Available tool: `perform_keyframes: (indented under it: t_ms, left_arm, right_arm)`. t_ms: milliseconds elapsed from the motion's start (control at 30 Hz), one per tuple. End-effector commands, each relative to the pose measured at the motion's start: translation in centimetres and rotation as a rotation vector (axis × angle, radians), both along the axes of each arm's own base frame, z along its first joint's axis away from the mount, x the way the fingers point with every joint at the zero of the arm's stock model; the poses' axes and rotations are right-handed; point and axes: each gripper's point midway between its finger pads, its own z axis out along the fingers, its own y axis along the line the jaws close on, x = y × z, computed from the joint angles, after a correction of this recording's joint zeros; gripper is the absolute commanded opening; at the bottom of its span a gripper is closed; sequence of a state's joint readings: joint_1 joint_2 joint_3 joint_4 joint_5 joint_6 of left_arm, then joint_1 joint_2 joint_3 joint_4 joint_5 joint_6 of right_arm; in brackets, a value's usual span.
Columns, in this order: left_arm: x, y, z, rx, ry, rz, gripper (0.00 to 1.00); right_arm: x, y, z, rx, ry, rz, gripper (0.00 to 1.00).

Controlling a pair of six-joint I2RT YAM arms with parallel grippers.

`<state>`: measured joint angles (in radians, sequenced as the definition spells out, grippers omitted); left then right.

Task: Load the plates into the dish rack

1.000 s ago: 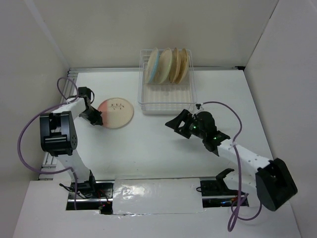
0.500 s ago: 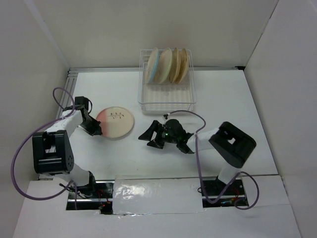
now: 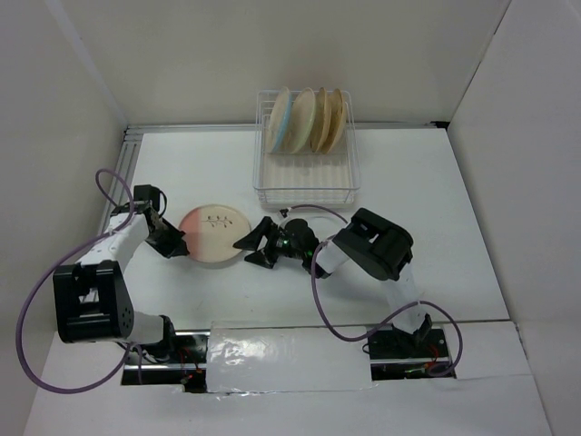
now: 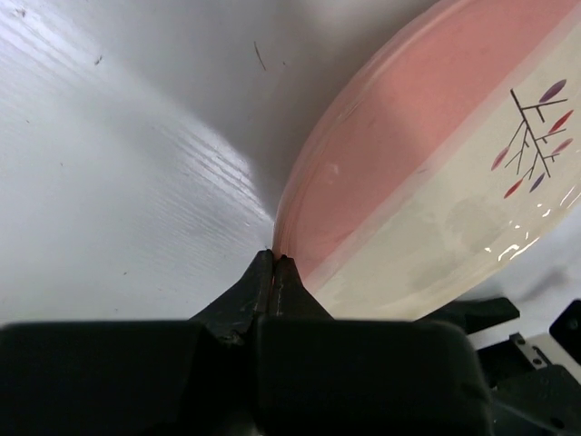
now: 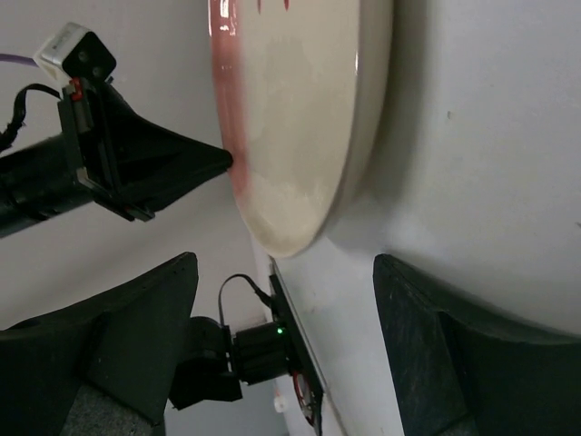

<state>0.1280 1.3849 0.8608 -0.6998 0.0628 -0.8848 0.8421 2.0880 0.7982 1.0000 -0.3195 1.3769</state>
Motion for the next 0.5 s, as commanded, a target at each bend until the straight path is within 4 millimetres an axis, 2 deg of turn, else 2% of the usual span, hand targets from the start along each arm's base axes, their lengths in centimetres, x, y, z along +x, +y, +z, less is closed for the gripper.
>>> perform_keyframes:
  t_ms: [0, 33, 67, 133, 267, 300, 333, 367, 467]
  left_arm:
    - [-0.5, -0.9, 1.3, -0.04, -0.038, -0.066, 0.0]
    - [-0.5, -1.1, 1.4, -0.048, -0.039, -0.069, 0.0]
    - [-0.4, -1.1, 1.6, -0.047, -0.048, -0.069, 0.0]
    - [-0.7, -1.3, 1.6, -0.053, -0.05, -0.08, 0.0]
    - [-1.6, -2.0, 1.2, -0.087, -0.043, -0.099, 0.0]
    - [-1.5, -2.0, 1.4, -0.086, -0.052, -0.099, 0.0]
    - [-1.9, -2.2, 1.1, -0.095, -0.043, -0.112, 0.0]
    - [-1.9, -2.3, 1.4, -0.101, -0.055, -0.115, 0.0]
    - [-2.9, -2.6, 0.5, -0.112, -0.036, -0.125, 0.0]
  right_arm:
    - [0.2, 1.4, -0.7, 0.032, 0.014, 0.008, 0.85]
    - [-0.3, 1.5, -1.5, 0.014, 0.03, 0.016, 0.85]
    - [0.0, 1.8, -0.9, 0.029, 0.029, 0.014, 0.85]
    - [-0.3, 2.2, -2.1, 0.016, 0.051, 0.02, 0.84]
    - [0.2, 2.9, -2.5, 0.042, 0.059, 0.014, 0.83]
    - [0.1, 2.8, -3.2, 0.034, 0.077, 0.011, 0.83]
    - [0.0, 3.3, -2.5, 0.055, 0.06, 0.021, 0.82]
    - [-0.1, 3.3, -2.9, 0.055, 0.06, 0.021, 0.8]
    - [0.2, 3.3, -2.8, 0.072, 0.053, 0.009, 0.74]
